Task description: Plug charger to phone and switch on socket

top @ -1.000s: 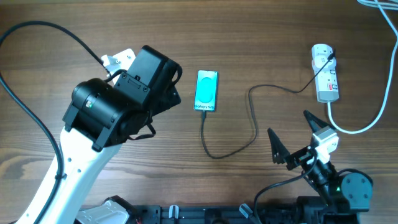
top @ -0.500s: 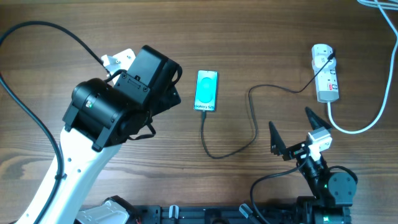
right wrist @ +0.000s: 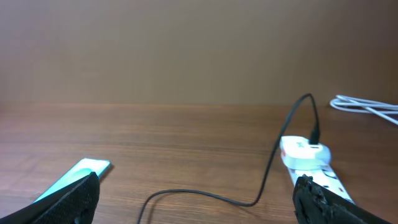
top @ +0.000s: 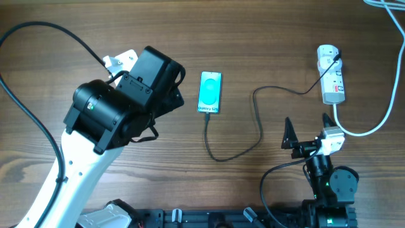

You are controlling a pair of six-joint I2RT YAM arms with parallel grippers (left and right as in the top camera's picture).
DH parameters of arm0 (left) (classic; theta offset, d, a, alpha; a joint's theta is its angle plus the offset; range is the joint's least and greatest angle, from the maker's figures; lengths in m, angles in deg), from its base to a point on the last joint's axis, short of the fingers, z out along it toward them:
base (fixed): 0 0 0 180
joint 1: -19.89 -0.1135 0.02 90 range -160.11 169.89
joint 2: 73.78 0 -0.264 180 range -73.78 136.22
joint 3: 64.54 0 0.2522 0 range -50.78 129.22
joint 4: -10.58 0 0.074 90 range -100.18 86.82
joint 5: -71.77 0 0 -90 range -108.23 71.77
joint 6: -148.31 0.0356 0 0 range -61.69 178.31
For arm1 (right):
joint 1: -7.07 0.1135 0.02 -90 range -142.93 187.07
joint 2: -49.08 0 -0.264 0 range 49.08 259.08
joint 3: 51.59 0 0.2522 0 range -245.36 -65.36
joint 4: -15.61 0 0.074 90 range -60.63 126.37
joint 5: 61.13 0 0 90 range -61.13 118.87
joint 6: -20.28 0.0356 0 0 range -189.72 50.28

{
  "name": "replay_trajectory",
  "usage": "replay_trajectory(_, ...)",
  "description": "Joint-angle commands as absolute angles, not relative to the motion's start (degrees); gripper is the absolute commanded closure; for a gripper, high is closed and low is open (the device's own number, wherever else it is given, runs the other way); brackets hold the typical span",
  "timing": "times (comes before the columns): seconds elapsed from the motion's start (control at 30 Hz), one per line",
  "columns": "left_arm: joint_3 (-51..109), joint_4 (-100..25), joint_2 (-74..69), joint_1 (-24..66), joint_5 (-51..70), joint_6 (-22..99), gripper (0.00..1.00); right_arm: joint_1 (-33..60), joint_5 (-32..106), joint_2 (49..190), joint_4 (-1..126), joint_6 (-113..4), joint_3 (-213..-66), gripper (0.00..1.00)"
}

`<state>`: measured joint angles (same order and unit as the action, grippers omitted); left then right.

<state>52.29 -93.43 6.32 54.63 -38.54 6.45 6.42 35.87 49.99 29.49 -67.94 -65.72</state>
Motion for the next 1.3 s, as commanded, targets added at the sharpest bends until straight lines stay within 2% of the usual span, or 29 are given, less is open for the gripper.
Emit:
replay_trajectory(0.0,52.29,-93.48,6.49,54.26,-39.72,5.34,0.0,6.18,33.51,49.33,29.43,-71.35,-65.65,0.0)
replay_trajectory(1.27,52.29,-90.72,6.38,52.97,-39.46,5.36,0.0,6.2,34.36,49.33,29.19,-71.9,-65.65,0.0)
